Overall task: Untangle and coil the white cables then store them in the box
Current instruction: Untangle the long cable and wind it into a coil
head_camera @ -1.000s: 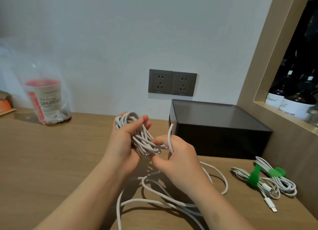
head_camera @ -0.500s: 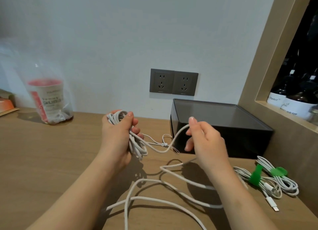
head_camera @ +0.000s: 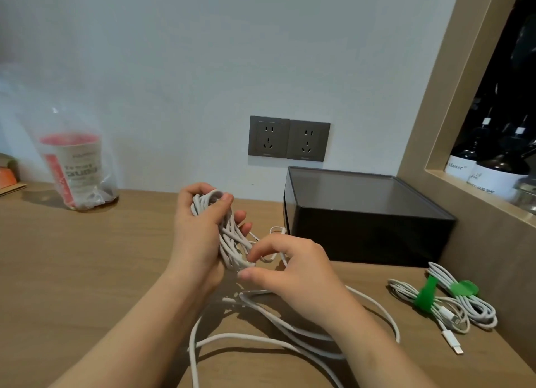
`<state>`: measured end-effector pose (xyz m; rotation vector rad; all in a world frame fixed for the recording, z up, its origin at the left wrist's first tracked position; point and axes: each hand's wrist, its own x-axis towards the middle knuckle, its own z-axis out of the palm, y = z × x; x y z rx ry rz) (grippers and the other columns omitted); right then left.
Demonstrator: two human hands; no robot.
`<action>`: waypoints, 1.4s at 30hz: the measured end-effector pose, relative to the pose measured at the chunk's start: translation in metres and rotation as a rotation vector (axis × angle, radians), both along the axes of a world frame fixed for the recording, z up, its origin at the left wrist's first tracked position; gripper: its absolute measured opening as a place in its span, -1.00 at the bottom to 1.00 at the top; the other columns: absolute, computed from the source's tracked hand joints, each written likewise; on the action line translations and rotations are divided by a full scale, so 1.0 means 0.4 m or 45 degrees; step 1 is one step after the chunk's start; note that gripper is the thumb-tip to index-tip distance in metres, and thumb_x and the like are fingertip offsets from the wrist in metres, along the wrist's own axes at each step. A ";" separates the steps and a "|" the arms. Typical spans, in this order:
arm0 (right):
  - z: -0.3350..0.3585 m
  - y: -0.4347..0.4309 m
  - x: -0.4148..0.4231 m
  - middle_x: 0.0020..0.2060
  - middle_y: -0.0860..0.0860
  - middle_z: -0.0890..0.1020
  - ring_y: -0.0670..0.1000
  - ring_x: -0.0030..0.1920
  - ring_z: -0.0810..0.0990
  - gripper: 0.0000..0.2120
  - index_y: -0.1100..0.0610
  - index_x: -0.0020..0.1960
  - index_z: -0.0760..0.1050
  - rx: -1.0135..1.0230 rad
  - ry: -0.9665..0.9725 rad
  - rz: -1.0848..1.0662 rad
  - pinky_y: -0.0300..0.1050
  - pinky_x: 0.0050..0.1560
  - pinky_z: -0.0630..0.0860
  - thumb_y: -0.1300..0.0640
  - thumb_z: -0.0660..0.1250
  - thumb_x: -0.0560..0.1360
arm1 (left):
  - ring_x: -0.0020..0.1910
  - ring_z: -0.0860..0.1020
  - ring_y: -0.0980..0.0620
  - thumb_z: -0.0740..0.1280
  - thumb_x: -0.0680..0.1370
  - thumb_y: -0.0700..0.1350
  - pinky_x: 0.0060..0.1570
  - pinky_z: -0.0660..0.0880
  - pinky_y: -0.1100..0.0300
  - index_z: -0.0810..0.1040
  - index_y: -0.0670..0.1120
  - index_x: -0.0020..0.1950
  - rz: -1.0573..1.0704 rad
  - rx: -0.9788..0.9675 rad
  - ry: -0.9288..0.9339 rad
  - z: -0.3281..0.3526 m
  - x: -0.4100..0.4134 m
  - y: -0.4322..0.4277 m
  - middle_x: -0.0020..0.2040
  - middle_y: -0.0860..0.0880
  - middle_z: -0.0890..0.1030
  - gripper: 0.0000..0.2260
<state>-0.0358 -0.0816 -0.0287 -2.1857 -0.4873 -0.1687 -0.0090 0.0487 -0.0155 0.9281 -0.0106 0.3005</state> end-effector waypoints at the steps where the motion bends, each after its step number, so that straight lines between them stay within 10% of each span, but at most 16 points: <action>1: -0.003 -0.002 0.003 -0.11 -0.24 0.57 -0.23 -0.18 0.45 -0.88 -0.25 -0.23 0.49 0.005 -0.019 -0.011 -0.18 -0.07 0.45 -0.09 0.43 0.37 | -0.46 0.55 0.05 0.27 0.54 -0.31 -0.39 0.58 0.12 0.39 0.01 -0.14 -0.003 -0.024 0.009 0.002 0.001 0.002 -0.28 -0.05 0.53 -0.78; 9: 0.016 -0.016 0.000 -0.13 -0.24 0.60 -0.28 -0.10 0.53 -0.87 -0.27 -0.09 0.47 0.067 0.038 0.017 -0.35 -0.15 0.44 -0.13 0.38 0.40 | -0.59 0.36 0.13 0.26 0.55 -0.33 -0.58 0.36 0.31 0.33 0.00 -0.07 0.016 -0.190 0.071 0.003 0.011 0.008 -0.35 -0.07 0.41 -0.76; 16: 0.023 -0.101 0.041 -0.16 -0.14 0.58 -0.20 -0.16 0.51 -0.85 -0.02 0.07 0.50 -0.085 -0.045 -0.494 -0.35 -0.23 0.43 -0.02 0.23 0.55 | -0.61 0.28 0.13 0.27 0.51 -0.39 -0.61 0.28 0.34 0.39 0.01 0.08 -0.060 0.010 0.012 0.023 0.010 0.039 -0.37 -0.05 0.39 -0.68; 25: 0.035 -0.068 0.017 -0.28 -0.31 0.54 -0.28 -0.13 0.50 -0.86 -0.22 -0.20 0.52 -0.052 0.093 -0.037 -0.32 -0.14 0.42 -0.03 0.27 0.52 | -0.52 0.46 0.05 0.32 0.43 -0.45 -0.52 0.43 0.21 0.46 -0.09 0.02 -0.336 0.492 -0.075 0.008 -0.004 0.024 -0.36 -0.06 0.57 -0.69; 33: 0.031 -0.057 0.022 -0.47 -0.12 0.47 -0.20 -0.46 0.39 -0.76 0.07 -0.21 0.52 0.256 -0.001 -0.108 -0.34 -0.41 0.33 -0.03 0.22 0.53 | -0.29 0.56 0.08 0.37 0.42 -0.42 -0.21 0.56 0.16 0.47 -0.05 -0.05 -0.430 0.873 -0.123 0.003 -0.016 0.019 -0.26 -0.02 0.59 -0.71; 42: 0.039 -0.067 0.016 -0.43 -0.05 0.50 -0.18 -0.50 0.35 -0.74 0.08 -0.24 0.58 0.398 0.091 0.019 -0.39 -0.50 0.26 0.05 0.21 0.55 | -0.37 0.50 0.17 0.42 0.41 -0.35 -0.38 0.46 0.29 0.45 -0.02 -0.04 -0.400 0.974 -0.157 -0.001 -0.021 0.012 -0.30 0.04 0.55 -0.71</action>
